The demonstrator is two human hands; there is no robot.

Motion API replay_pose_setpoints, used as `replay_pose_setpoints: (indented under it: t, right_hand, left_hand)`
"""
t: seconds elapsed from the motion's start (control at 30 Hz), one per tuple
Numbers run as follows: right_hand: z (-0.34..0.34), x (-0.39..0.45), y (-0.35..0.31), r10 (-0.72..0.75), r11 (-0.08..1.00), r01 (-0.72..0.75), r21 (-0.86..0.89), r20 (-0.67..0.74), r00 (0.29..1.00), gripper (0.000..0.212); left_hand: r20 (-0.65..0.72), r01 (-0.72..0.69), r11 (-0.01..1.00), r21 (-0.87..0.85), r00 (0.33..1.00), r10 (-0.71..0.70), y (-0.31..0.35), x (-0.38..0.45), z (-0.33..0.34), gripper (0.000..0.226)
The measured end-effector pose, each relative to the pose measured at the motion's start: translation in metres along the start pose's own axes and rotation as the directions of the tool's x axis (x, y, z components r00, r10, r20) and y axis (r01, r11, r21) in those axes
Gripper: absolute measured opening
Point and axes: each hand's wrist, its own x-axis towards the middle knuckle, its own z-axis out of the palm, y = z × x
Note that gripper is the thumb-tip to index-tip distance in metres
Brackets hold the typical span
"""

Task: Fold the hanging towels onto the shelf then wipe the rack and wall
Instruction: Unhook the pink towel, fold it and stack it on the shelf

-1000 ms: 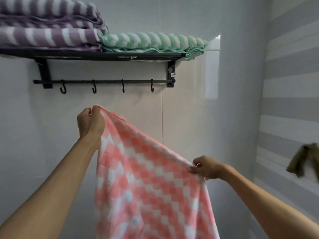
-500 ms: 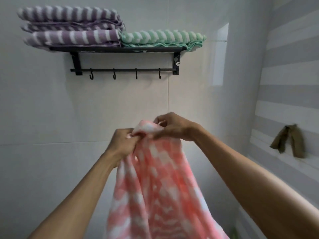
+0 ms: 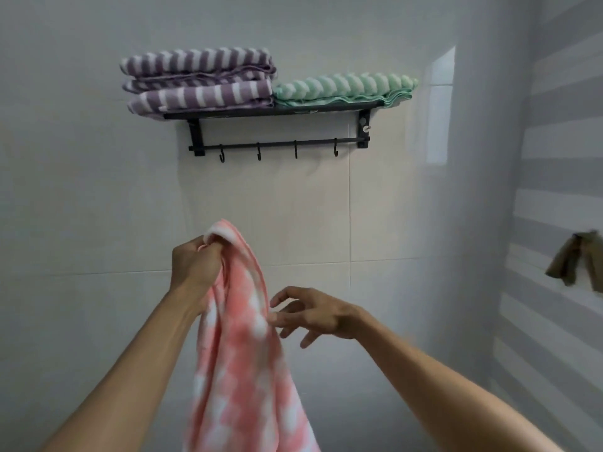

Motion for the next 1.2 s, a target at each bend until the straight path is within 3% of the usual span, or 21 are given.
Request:
replay_pose_setpoints:
  t: [0.1, 0.2, 0.33, 0.43, 0.5, 0.57, 0.63, 0.67, 0.73, 0.8, 0.9, 1.03, 1.2]
  right_hand:
    - [0.044, 0.029, -0.022, -0.082, 0.993, 0.077, -0.090, -0.053, 0.995, 0.053]
    - [0.073, 0.054, -0.022, -0.166, 0.981, 0.131, -0.146, -0.267, 0.949, 0.024]
    - [0.089, 0.068, -0.015, -0.132, 0.991, 0.129, -0.037, -0.453, 0.882, 0.021]
    - [0.093, 0.074, -0.023, -0.035, 0.967, 0.151, 0.204, -0.485, 0.874, 0.029]
    - [0.083, 0.071, -0.037, -0.045, 0.950, 0.203, 0.236, -0.541, 0.840, 0.029]
    - [0.067, 0.067, -0.056, -0.127, 0.947, 0.265, 0.181, -0.546, 0.828, 0.025]
    - [0.052, 0.067, -0.077, -0.213, 0.944, 0.309, 0.115, -0.501, 0.839, 0.026]
    - [0.046, 0.069, -0.087, -0.254, 0.946, 0.320, 0.062, -0.473, 0.844, 0.027]
    - [0.035, 0.072, -0.104, -0.317, 0.943, 0.329, -0.048, -0.429, 0.846, 0.029]
    - [0.023, 0.071, -0.119, -0.323, 0.944, 0.323, -0.069, -0.393, 0.861, 0.031]
    - [-0.005, 0.057, -0.122, -0.221, 0.969, 0.178, -0.170, -0.284, 0.933, 0.028]
    - [-0.040, 0.030, -0.080, 0.072, 0.902, -0.125, -0.413, -0.142, 0.987, 0.029]
    - [-0.093, -0.003, -0.029, 0.155, 0.858, -0.253, -0.446, -0.245, 0.957, 0.028]
  left_hand:
    - [-0.054, -0.014, 1.000, 0.001, 0.998, 0.014, 0.000, 0.011, -0.014, 0.019]
    - [-0.158, -0.029, 0.999, -0.038, 0.987, 0.023, 0.000, 0.029, -0.042, 0.017]
    - [-0.252, -0.005, 0.999, -0.051, 0.968, -0.009, -0.010, 0.058, -0.082, 0.012]
    - [-0.220, 0.067, 0.996, -0.065, 0.972, -0.080, -0.028, 0.074, -0.102, 0.018]
    - [-0.180, 0.130, 0.991, -0.039, 0.974, -0.135, -0.042, 0.080, -0.108, 0.027]
    - [-0.071, 0.153, 0.985, 0.085, 0.987, -0.147, -0.055, 0.080, -0.108, 0.032]
    - [0.189, 0.082, 0.983, 0.162, 0.975, -0.113, -0.060, 0.073, -0.103, 0.035]
    - [0.357, 0.036, 0.987, 0.155, 0.930, -0.090, -0.059, 0.066, -0.097, 0.042]
    - [0.654, 0.003, 0.995, 0.101, 0.753, -0.069, -0.048, 0.049, -0.080, 0.058]
    - [0.778, -0.024, 0.996, 0.081, 0.626, -0.048, -0.036, 0.037, -0.060, 0.042]
    - [0.726, -0.090, 0.995, 0.049, 0.687, 0.026, -0.031, 0.037, -0.039, 0.023]
    - [0.575, -0.094, 0.994, -0.054, 0.811, 0.107, -0.036, 0.046, -0.021, 0.011]
    - [0.328, 0.033, 0.991, -0.129, 0.945, 0.012, -0.029, 0.054, 0.001, 0.006]
